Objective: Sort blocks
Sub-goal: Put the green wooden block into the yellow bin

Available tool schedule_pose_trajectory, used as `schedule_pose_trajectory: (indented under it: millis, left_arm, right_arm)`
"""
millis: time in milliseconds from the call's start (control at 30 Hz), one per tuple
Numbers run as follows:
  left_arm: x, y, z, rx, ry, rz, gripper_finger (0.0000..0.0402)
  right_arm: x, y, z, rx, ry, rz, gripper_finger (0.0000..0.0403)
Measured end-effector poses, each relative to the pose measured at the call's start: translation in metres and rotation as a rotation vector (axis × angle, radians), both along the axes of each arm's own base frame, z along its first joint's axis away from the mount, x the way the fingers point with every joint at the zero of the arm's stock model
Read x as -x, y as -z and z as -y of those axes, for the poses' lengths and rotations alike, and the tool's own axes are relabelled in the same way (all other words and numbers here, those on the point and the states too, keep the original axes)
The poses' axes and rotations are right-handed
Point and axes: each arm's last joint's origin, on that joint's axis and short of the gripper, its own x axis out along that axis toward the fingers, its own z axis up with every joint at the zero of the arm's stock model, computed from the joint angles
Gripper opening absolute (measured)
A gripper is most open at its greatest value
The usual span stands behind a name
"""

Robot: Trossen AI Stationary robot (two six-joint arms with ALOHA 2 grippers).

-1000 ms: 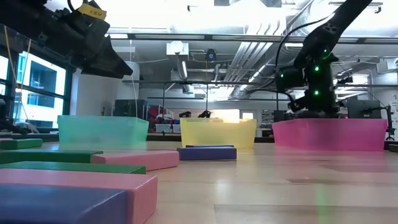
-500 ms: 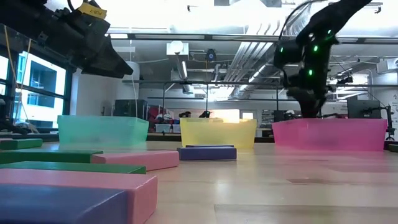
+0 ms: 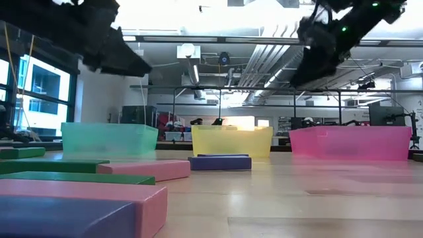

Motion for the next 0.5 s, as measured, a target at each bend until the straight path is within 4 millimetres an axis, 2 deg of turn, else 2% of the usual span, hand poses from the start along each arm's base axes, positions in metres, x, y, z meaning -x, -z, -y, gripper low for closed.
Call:
schedule_pose_trajectory:
  millis: [100,267,400,500]
  left_arm:
    - [-0.014,0.008,0.008,-0.053,0.128,-0.008,0.022]
    - [-0.036,0.03,0.021,-0.114,0.3,-0.079,0.022]
    - [-0.047,0.042,0.04,-0.099,0.487,-0.231,0.022]
    - [-0.044,0.044,0.06,-0.057,0.607,-0.349,0.022]
  right_arm:
    - [-0.008,0.02,-0.03,0.028,-0.167,0.139,0.0135]
    - [-0.007,0.052,-0.069,0.019,-0.351,0.309,0.0135]
    - [-0.005,0.067,-0.086,-0.003,-0.371,0.314,0.0135]
    - [-0.005,0.074,-0.092,0.031,-0.337,0.284,0.0135]
